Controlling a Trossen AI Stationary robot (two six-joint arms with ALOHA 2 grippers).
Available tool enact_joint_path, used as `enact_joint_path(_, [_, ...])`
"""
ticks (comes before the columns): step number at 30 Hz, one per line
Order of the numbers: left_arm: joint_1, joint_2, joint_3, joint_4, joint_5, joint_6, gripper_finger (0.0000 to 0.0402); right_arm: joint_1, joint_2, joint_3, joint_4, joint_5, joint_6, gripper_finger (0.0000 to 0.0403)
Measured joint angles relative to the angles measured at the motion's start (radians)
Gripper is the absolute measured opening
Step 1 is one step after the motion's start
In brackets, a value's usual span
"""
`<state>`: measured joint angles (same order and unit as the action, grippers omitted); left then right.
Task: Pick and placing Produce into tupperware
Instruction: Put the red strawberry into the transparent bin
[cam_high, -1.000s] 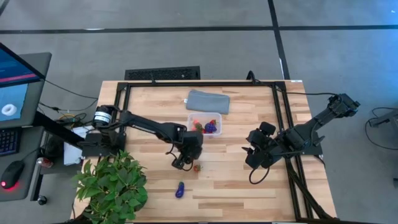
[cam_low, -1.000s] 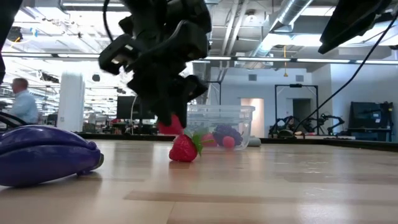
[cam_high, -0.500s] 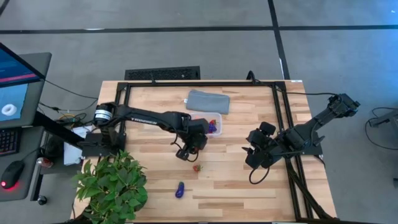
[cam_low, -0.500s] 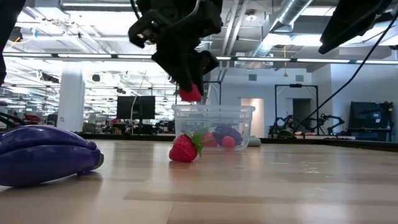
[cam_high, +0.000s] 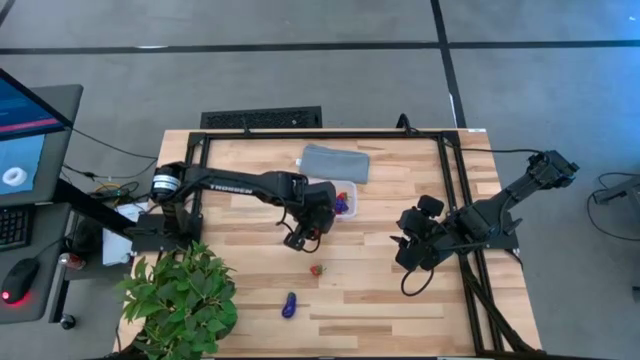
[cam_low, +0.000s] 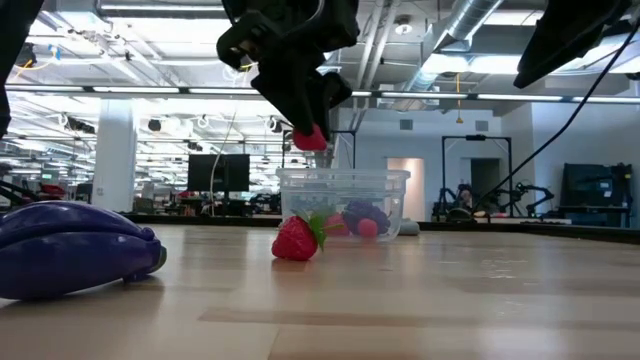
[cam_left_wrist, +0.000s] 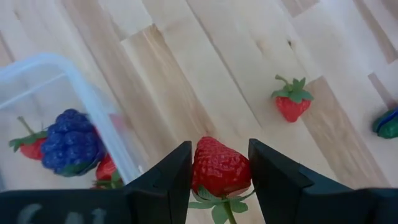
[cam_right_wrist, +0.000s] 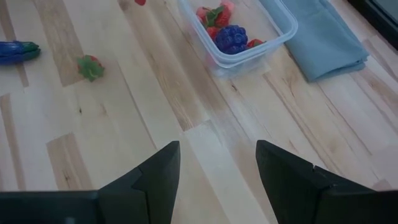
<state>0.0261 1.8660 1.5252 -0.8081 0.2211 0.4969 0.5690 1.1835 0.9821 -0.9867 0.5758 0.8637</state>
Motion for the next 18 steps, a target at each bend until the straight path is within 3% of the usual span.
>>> enact_joint_path(18, [0.105, -0.041, 0.0, 0.042, -0.053, -0.005, 0.0134, 0.0, 0.0, 0.0, 0.0, 0.001, 0.001, 0.0235])
